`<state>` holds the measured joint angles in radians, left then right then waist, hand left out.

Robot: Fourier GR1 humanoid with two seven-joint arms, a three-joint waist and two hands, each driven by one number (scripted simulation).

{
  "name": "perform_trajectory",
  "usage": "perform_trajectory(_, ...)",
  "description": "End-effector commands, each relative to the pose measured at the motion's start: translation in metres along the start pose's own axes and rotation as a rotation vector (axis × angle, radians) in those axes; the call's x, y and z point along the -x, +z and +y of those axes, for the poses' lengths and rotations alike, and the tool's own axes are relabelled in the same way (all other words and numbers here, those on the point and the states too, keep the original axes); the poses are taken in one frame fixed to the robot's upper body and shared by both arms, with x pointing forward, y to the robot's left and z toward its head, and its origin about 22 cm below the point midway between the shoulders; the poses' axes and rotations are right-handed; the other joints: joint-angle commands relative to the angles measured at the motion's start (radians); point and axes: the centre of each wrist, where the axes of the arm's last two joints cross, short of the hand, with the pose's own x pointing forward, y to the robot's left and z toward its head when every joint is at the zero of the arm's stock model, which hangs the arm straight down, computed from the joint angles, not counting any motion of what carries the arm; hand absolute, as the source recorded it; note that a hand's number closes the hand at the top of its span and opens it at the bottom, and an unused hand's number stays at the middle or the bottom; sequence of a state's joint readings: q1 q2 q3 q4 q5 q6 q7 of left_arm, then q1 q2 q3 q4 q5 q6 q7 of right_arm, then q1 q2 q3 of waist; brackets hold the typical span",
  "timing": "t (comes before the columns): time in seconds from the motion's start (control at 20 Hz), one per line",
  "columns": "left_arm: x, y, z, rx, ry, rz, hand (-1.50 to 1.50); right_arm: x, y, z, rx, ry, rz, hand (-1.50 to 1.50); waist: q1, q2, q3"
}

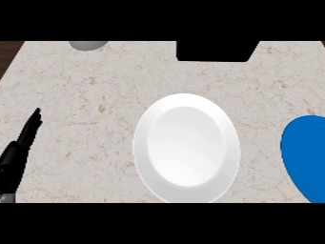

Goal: Pick the sweet potato from the plate and place it in the plate

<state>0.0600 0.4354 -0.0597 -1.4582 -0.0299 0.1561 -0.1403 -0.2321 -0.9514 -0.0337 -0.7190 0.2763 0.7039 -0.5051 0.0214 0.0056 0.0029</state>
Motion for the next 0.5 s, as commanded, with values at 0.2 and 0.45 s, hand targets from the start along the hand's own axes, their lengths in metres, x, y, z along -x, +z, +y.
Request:
perform_trajectory(0.2,-0.009,-0.001,0.000,0.017,-0.001,0.009,0.00,0.018,-0.014,0.017,-0.143,-0.038,-0.071,-1.50,-0.005,-0.001,0.000)
perform_trajectory(0.45,0.009,0.018,-0.005,0.008,-0.005,0.014,0.00,0.034,-0.016,0.033,-0.129,-0.065,-0.086,-1.50,0.004,-0.001,0.000)
